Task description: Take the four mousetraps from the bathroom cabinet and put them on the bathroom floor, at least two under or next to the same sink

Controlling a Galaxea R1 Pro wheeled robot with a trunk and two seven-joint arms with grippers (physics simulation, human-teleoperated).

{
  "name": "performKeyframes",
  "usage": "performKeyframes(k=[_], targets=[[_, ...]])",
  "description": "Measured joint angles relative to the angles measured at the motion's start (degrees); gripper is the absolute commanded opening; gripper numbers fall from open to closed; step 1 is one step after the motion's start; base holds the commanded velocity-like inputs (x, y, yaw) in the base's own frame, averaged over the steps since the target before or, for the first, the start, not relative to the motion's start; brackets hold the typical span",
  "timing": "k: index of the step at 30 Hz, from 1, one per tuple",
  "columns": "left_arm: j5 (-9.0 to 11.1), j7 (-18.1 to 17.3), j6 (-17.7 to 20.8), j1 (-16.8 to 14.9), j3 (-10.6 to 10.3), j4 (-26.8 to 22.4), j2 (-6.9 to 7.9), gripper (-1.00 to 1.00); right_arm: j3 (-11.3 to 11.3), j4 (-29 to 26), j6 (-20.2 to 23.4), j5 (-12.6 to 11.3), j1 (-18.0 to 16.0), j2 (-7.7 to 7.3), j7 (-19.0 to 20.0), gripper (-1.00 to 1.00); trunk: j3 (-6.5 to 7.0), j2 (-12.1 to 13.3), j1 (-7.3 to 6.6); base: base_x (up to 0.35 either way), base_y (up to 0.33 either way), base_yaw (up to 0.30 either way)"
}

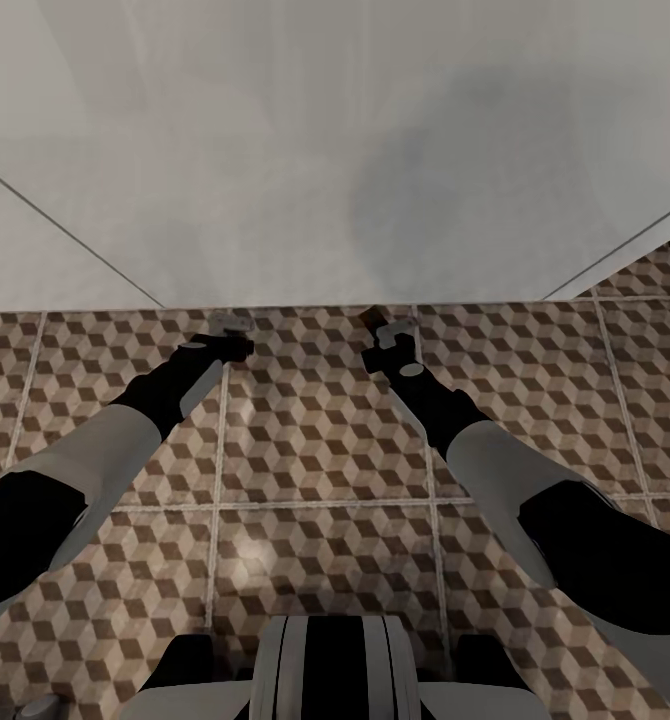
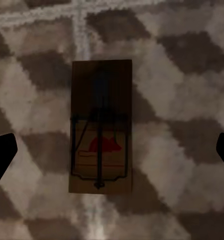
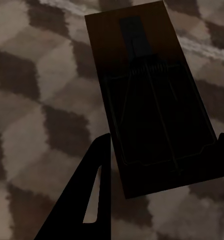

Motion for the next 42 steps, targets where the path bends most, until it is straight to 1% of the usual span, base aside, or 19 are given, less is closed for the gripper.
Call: performKeyframes(k=[24, 34, 42], targets=[[0.01, -0.03, -0.16, 0.03, 0.00, 0.61, -0.01, 1.00, 0.00, 0.00, -0.03, 0.00, 0.03, 0.00, 0.00, -1.00, 0.00, 0.00, 0.00, 0.000, 0.000, 0.000], [0.01, -0.03, -0.16, 0.05, 0.00, 0.77, -0.01, 1.00, -0.01, 0.07, -1.68, 0.00, 0.02, -0.09, -0.01, -1.00, 0.00, 0.00, 0.00, 0.000, 0.000, 0.000], [0.02, -0.03, -0.16, 0.28, -0.01, 0.80, -0.01, 1.00, -0.07, 3.97, -1.94, -0.01, -0.04, 0.26, -0.05, -1.00, 0.00, 0.00, 0.00, 0.000, 0.000, 0.000]])
